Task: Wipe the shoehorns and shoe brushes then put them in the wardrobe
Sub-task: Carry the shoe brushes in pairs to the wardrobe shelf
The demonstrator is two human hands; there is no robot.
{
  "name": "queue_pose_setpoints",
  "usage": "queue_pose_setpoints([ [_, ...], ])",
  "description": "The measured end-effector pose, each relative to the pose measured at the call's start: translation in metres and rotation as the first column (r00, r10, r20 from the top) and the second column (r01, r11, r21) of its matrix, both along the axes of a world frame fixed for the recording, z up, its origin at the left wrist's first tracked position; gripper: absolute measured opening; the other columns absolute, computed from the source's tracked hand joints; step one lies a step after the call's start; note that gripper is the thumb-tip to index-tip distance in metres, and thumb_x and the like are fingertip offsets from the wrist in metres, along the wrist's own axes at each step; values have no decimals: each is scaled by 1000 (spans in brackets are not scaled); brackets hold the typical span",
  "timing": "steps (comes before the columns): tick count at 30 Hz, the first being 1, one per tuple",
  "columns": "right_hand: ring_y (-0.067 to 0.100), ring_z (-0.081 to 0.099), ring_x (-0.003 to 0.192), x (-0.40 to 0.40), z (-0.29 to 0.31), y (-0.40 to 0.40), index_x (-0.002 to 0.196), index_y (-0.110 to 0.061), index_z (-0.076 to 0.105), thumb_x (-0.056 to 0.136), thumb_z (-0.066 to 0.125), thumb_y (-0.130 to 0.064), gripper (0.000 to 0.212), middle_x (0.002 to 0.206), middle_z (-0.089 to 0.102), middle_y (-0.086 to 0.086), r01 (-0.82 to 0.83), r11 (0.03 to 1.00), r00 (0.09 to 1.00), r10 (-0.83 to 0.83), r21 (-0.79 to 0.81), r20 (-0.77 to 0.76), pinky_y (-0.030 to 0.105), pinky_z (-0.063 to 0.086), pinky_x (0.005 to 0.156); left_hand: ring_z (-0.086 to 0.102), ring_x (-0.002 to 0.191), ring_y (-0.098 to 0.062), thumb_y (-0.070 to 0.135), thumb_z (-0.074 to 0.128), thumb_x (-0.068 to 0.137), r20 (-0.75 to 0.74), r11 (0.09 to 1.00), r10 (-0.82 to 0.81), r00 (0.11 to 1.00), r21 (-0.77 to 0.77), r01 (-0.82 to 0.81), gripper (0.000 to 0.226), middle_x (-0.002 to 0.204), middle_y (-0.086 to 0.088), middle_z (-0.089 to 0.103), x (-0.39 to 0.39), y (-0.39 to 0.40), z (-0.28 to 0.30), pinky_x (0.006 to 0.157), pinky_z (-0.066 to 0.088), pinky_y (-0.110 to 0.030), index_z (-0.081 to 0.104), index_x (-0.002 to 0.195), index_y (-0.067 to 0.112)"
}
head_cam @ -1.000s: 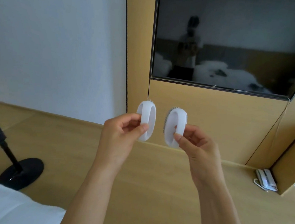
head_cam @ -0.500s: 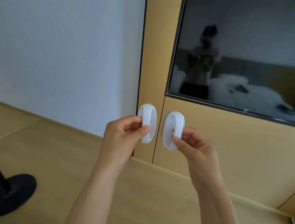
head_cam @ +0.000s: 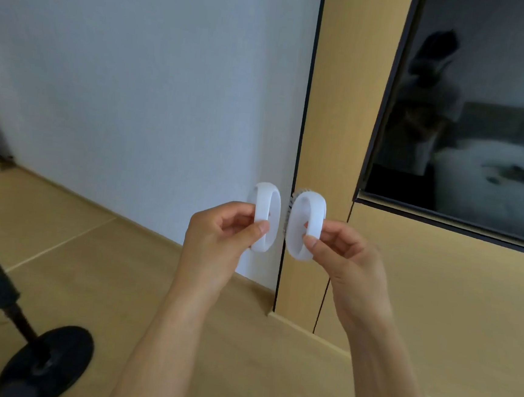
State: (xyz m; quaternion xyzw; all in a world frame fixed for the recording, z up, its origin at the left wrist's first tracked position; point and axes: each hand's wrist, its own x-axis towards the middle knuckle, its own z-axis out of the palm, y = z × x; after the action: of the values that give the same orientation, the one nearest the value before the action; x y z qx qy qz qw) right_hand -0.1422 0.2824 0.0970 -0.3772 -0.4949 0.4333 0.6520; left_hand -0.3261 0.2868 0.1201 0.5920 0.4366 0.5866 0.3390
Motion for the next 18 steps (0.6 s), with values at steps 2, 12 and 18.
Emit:
queue_pose_setpoints([
  [2,19,71,91,-11,-4,38,99,-16,75,86,72,-3,18,97,76,8,-64,998,998,64,10,0,24,54,78,71,81,-13,16,74,83,-4,999,44,999,0,-44,13,85,6,75,-9,28,-3,81,60,-41,76,88,28],
  [12,18,72,94,-58,18,249,98,-17,76,87,70,-4,18,97,76,6,-368,929,930,367,47,24,22,54,79,69,74,-9,8,73,83,15,953,302,953,28,-303,11,83,1,75,-42,189,20,67,55,-21,76,92,15],
  [18,17,72,92,-91,29,355,100,-14,75,86,70,-1,19,97,76,6,-493,868,870,492,56,39,17,53,76,71,80,-23,6,72,84,64,905,421,905,34,-423,12,84,-1,76,-65,265,27,73,58,-32,76,94,13],
])
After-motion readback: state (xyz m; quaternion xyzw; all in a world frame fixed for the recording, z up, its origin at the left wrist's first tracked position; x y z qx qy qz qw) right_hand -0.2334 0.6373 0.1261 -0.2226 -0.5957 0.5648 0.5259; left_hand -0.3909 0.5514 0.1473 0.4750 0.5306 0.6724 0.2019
